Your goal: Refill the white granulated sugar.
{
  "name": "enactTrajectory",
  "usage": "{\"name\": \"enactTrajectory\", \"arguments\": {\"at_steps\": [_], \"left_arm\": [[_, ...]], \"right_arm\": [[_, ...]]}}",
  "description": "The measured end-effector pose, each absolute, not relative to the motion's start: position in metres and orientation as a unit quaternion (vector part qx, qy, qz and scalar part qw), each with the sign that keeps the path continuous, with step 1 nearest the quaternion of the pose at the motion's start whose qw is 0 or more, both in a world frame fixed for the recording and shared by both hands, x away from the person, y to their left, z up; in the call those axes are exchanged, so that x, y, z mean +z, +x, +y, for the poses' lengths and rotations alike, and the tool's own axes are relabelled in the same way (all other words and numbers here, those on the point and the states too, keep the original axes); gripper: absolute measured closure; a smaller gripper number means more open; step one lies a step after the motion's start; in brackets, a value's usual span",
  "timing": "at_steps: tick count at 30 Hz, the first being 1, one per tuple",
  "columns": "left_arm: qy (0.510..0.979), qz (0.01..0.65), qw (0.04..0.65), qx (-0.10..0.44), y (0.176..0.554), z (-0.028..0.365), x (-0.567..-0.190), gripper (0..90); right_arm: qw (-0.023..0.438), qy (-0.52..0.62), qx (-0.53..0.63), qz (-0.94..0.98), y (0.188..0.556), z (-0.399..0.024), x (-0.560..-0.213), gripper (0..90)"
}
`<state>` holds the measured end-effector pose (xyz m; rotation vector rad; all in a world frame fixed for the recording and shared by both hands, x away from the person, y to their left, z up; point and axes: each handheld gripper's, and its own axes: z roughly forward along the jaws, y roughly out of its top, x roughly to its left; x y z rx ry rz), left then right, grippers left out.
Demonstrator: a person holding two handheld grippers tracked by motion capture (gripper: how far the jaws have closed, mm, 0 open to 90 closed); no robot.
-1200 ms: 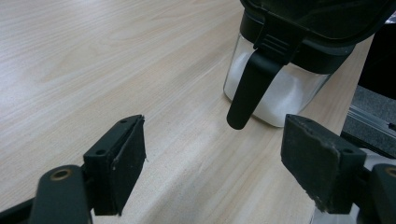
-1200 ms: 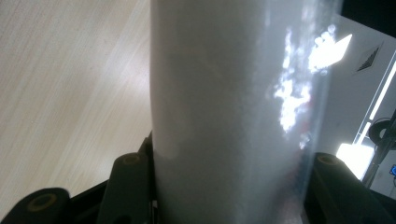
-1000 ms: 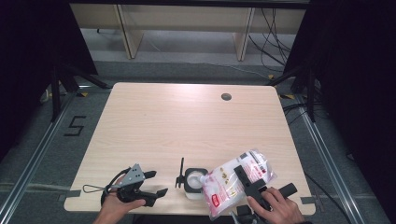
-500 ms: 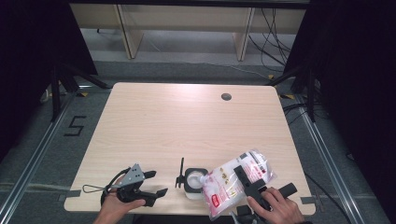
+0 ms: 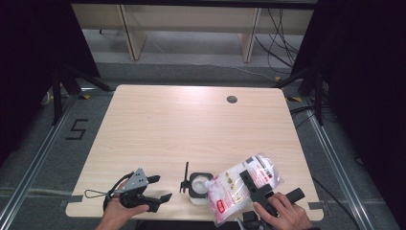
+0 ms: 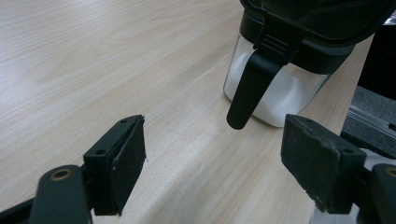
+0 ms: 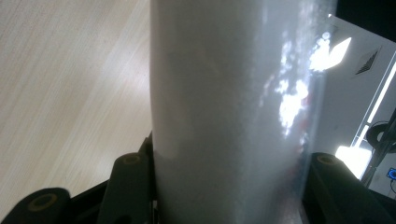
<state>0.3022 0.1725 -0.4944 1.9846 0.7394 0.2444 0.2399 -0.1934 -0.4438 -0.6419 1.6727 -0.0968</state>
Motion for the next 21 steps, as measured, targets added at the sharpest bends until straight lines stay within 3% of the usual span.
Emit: {"name": "enactTrajectory", "arguments": {"at_steps": [21], "left_arm": [[0.813, 0.308, 0.484, 0.099, 0.3016, 0.1722, -0.4941, 21.6]], "right_arm": [[0.622, -0.274, -0.039, 0.732, 0.2395, -0.1935, -0.4449, 53.9]]}}
